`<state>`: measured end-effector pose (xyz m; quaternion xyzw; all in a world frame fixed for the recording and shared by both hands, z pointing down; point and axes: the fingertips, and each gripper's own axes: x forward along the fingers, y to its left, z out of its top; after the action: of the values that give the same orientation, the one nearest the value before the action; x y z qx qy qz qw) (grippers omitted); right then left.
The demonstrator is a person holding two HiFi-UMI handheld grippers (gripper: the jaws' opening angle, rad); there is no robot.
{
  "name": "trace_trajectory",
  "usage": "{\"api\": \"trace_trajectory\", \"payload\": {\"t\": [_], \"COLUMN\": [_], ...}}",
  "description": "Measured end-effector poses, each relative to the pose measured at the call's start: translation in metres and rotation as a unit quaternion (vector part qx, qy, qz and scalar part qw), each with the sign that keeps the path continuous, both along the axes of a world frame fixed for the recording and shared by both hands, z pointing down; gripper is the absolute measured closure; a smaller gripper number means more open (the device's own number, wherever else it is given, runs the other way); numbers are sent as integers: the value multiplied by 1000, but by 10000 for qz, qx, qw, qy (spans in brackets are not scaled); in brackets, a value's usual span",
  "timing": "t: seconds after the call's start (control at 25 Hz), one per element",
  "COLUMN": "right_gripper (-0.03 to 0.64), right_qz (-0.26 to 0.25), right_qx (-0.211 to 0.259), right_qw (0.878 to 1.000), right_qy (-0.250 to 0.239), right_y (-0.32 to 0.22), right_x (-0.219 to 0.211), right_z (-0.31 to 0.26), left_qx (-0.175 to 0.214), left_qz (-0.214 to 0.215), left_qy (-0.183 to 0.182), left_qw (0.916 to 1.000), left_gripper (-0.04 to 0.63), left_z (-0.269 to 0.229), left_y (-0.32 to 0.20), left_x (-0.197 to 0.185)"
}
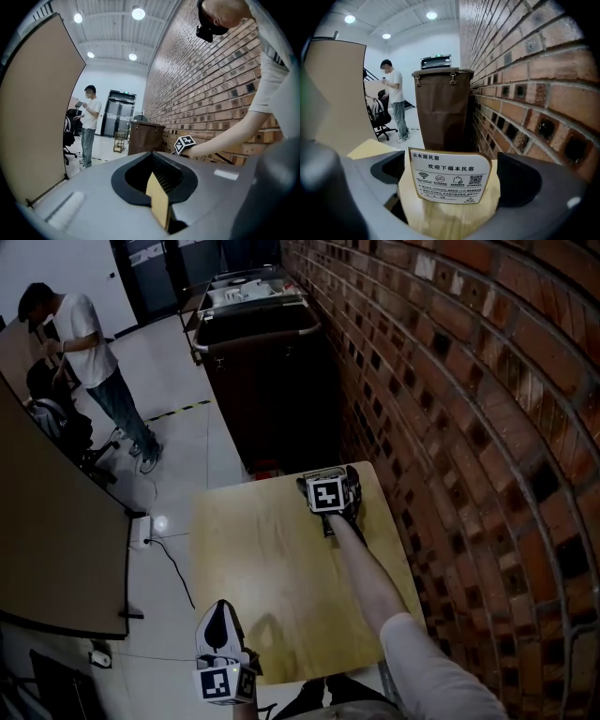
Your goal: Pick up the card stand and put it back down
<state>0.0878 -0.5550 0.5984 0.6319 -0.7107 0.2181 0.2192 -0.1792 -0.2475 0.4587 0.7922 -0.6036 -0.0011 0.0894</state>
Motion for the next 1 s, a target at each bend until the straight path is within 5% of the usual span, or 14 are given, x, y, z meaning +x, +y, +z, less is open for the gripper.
{"api": "trace_trajectory", "payload": {"t": [0.4, 0.76, 1.0], "right_gripper": [60, 60, 61], "right_qz": [-8, -123, -290], "right_qx": [183, 295, 766], "right_qw": [9998, 9995, 9961], "right_qy": [44, 74, 324], "right_y": [-8, 3, 19], "right_x": [-2, -3, -4], "right_z": [9, 5, -19], "left_qx": [-4, -64, -26], "left_qz": [-321, -35, -83], "left_qy": [15, 62, 95], "left_qw": [9995, 10000, 9999], "left_gripper": [592, 591, 592], "left_z": [2, 8, 5], "left_y": [-9, -5, 3], "left_x": [-16, -6, -8]}}
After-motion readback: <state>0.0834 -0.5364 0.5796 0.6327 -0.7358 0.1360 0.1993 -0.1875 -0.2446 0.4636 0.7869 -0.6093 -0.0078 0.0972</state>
